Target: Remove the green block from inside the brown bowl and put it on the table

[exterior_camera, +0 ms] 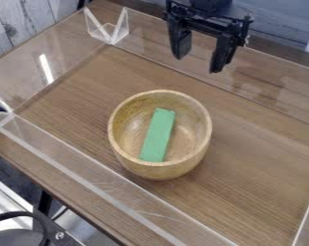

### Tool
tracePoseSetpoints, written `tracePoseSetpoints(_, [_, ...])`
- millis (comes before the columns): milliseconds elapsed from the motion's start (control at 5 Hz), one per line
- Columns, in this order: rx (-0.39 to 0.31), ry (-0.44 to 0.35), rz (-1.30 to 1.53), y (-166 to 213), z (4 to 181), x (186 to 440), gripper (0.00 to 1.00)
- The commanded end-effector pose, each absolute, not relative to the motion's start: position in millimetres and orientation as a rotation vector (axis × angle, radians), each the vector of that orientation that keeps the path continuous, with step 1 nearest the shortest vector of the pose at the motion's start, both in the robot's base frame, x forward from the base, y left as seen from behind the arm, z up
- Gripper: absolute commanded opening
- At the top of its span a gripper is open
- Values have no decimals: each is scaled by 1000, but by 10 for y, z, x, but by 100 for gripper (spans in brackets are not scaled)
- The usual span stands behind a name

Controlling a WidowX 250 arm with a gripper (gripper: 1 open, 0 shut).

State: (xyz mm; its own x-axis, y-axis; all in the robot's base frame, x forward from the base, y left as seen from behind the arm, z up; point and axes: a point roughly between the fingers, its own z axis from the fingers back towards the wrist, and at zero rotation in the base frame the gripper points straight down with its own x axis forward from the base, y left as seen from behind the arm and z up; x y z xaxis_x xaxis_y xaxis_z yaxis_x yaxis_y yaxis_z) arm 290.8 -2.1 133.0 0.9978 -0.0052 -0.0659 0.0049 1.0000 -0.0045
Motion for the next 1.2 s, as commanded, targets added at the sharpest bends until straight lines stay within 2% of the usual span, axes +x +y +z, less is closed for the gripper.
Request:
tracePoseSetpoints(0, [5, 106, -17, -55, 1208, 2801, 100])
tracePoseSetpoints(400, [5, 107, -46, 129, 1041, 2766, 100])
tracePoseSetpoints(1000, [13, 158, -102, 153, 939, 2590, 100])
